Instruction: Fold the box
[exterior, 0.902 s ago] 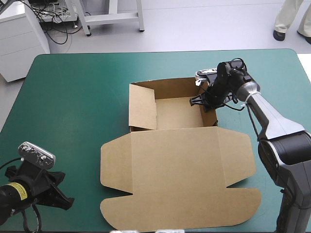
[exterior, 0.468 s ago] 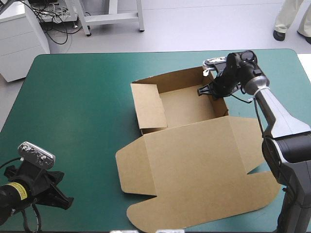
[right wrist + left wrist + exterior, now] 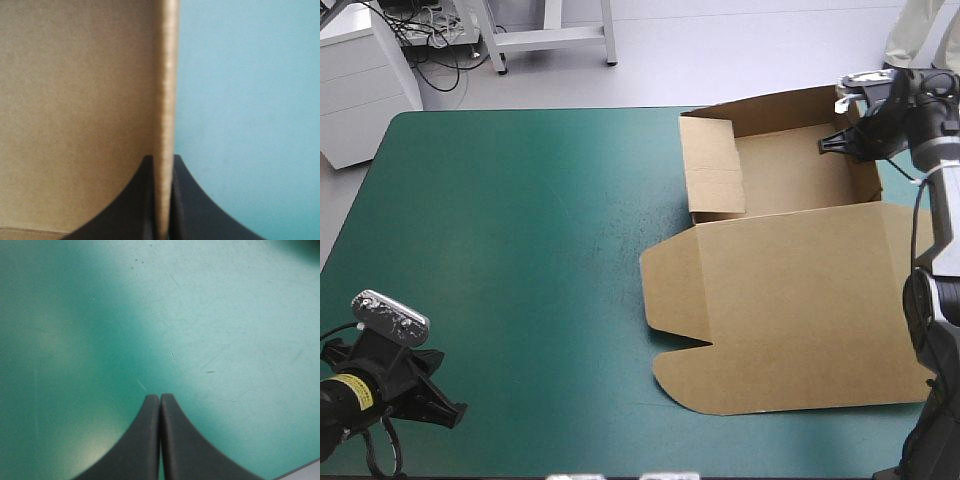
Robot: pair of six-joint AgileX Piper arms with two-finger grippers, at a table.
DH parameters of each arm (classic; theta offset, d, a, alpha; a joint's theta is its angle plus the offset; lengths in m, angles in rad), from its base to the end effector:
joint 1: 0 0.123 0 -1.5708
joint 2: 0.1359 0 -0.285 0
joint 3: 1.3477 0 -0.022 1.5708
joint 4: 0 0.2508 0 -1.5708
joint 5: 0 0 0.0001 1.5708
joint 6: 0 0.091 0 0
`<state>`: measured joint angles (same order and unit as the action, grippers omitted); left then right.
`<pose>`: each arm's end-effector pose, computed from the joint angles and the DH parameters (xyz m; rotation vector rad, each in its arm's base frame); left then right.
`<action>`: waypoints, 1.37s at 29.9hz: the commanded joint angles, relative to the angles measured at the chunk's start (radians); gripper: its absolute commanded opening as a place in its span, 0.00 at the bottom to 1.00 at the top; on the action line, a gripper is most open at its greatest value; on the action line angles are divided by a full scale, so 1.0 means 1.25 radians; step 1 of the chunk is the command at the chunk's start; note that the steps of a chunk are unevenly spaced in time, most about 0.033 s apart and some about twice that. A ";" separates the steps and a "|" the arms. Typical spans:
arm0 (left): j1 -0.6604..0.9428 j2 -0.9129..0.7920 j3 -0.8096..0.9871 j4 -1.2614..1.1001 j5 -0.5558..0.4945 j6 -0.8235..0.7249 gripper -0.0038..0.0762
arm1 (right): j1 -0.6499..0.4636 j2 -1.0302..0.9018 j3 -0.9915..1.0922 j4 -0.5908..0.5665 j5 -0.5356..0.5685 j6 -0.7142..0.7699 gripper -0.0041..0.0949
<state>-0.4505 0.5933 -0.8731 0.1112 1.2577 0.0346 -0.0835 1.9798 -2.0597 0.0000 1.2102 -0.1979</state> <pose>0.0678 -0.0221 0.3531 0.5854 2.3823 -0.0375 0.4356 -0.0365 0.3515 -0.1496 2.6131 -0.0992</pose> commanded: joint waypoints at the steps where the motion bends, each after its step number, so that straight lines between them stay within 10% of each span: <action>1: -0.001 0.003 -0.018 0.008 0.003 -0.009 0.01 | -0.071 -0.048 -0.029 0.000 -0.014 -0.010 0.02; 22: -0.001 0.003 -0.018 0.009 0.000 -0.009 0.01 | -0.315 -0.005 -0.029 0.078 0.013 -0.069 0.04; 26: -0.001 0.003 -0.018 0.009 -0.002 -0.009 0.01 | -0.322 0.009 -0.026 0.075 0.012 -0.056 0.20; 34: -0.001 0.003 -0.018 0.009 0.000 -0.009 0.01 | -0.332 0.011 -0.026 0.040 -0.006 -0.041 0.86; 41: -0.001 0.003 -0.018 0.009 -0.002 -0.009 0.01 | -0.332 -0.010 -0.030 0.089 0.030 -0.043 0.80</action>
<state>-0.4505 0.5933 -0.8731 0.1196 1.2577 0.0346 -0.4909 2.0527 -2.0625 0.0757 1.2397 -0.2493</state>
